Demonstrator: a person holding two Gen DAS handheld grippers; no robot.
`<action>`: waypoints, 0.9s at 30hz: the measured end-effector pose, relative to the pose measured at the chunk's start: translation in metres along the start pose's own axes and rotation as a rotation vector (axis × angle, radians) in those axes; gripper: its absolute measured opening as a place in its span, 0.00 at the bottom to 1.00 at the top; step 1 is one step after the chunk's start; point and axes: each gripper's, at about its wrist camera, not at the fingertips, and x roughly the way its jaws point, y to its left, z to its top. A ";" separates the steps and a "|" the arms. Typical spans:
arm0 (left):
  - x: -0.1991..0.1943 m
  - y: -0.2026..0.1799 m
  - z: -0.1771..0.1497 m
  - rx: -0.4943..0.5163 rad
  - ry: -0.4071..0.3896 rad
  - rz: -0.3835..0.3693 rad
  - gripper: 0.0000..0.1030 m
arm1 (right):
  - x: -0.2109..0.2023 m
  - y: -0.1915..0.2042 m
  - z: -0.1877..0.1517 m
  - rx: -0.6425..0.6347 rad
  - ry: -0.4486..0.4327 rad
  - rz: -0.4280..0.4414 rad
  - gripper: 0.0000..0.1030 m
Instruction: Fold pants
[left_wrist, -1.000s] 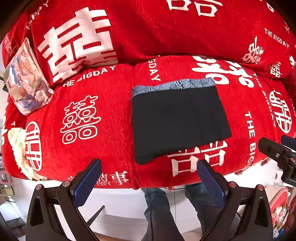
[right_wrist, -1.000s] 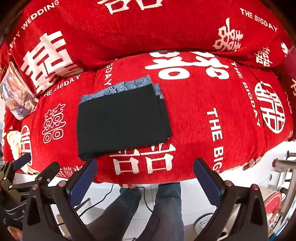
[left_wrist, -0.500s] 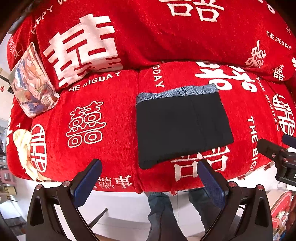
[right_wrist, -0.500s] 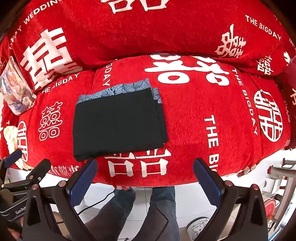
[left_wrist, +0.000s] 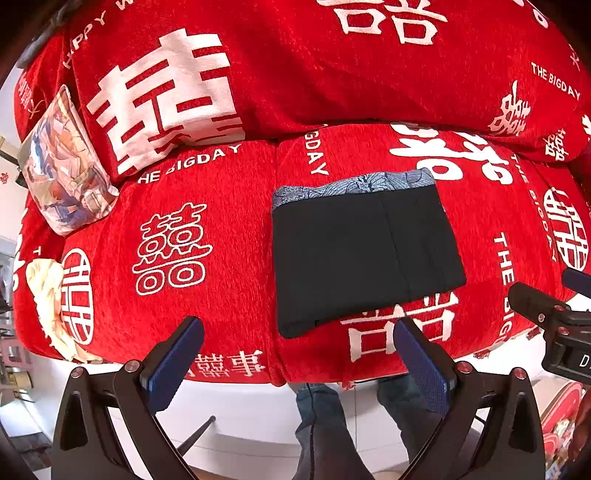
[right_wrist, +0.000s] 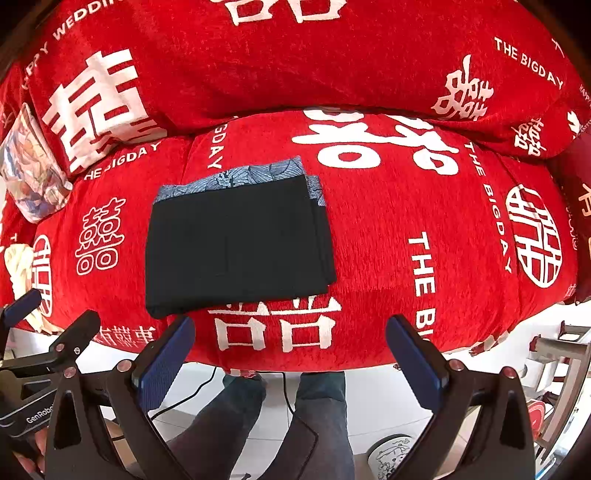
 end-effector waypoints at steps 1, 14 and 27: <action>0.000 0.000 0.000 -0.001 0.001 0.001 1.00 | 0.000 0.000 0.000 -0.001 0.000 -0.001 1.00; -0.002 -0.001 0.001 -0.012 -0.004 0.004 1.00 | -0.003 0.002 0.004 -0.019 -0.006 -0.008 1.00; -0.005 -0.006 0.002 -0.002 -0.020 0.027 1.00 | -0.003 0.003 0.001 -0.019 -0.007 -0.008 1.00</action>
